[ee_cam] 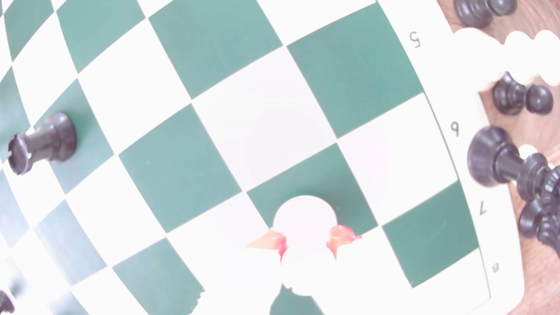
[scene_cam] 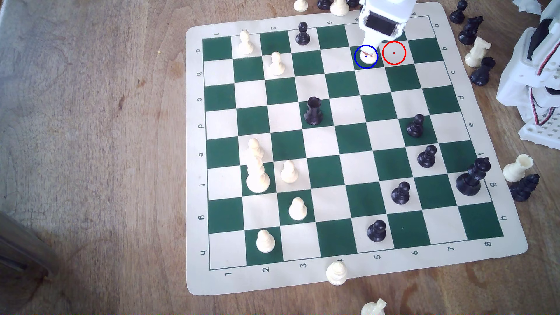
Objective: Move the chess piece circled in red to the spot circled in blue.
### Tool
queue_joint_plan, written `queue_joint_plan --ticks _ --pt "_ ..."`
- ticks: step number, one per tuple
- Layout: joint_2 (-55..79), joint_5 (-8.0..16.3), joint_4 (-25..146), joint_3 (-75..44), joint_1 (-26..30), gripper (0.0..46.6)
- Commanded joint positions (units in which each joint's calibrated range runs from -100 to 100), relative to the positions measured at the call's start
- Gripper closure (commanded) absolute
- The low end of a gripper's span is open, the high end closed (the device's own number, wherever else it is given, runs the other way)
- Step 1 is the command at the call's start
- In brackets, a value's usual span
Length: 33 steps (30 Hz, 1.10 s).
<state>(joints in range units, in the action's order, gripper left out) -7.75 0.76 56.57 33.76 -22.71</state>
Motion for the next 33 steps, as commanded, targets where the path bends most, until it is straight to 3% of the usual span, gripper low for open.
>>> queue_joint_plan --ticks 1,10,12,14,18,25,29,31,32,33 --pt "-0.1 -0.1 -1.4 -0.7 -0.9 46.2" --pt "1.3 0.0 -3.2 -0.1 -1.1 45.5" --pt "1.2 0.2 -3.7 0.2 -1.3 40.3" --pt "0.8 0.3 -4.0 0.6 -1.3 30.5" --pt "-0.7 0.9 -6.0 2.1 -2.0 24.2" --pt "-7.7 0.8 -4.9 2.6 -4.2 22.9" --pt "-20.1 0.4 -3.6 7.9 -4.2 23.3" --pt "-25.8 0.8 -3.9 10.9 -3.1 26.3" --pt "-32.7 2.5 -5.6 15.6 -1.4 31.1" --pt "-36.0 3.0 -7.1 17.9 -0.9 31.6"
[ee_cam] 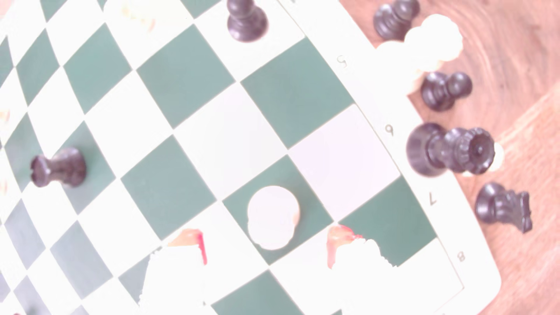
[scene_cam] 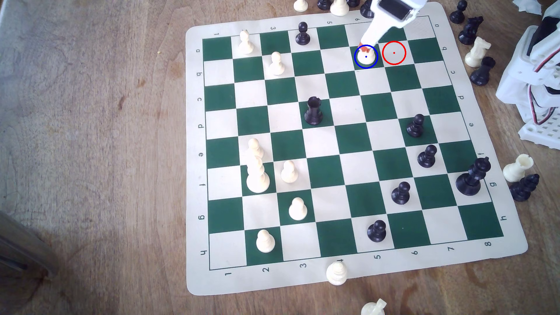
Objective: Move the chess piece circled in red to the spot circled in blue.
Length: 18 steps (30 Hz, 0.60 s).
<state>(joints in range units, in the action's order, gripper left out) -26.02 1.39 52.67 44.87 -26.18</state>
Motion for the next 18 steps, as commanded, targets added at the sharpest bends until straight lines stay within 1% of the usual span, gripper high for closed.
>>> queue_joint_plan --ticks 1,2,3,6,7,8,9,13,16,18 --pt "-20.8 2.6 -4.6 9.1 3.0 31.8" --pt "-23.9 2.7 -6.1 11.3 3.5 31.9" --pt "-29.2 4.0 -9.2 15.4 4.8 33.6" --pt "-35.4 4.8 -11.1 18.9 8.0 34.6" --pt "-38.8 5.3 -11.6 19.9 10.4 36.4" --pt "-40.3 5.4 -12.2 20.4 11.6 39.2" --pt "-43.2 6.0 -16.9 22.9 13.6 46.4" --pt "-50.9 6.3 -33.6 31.6 17.4 46.4" --pt "-54.7 4.9 -43.0 36.4 19.6 46.5" --pt "-56.2 4.7 -48.8 38.7 20.1 46.5"
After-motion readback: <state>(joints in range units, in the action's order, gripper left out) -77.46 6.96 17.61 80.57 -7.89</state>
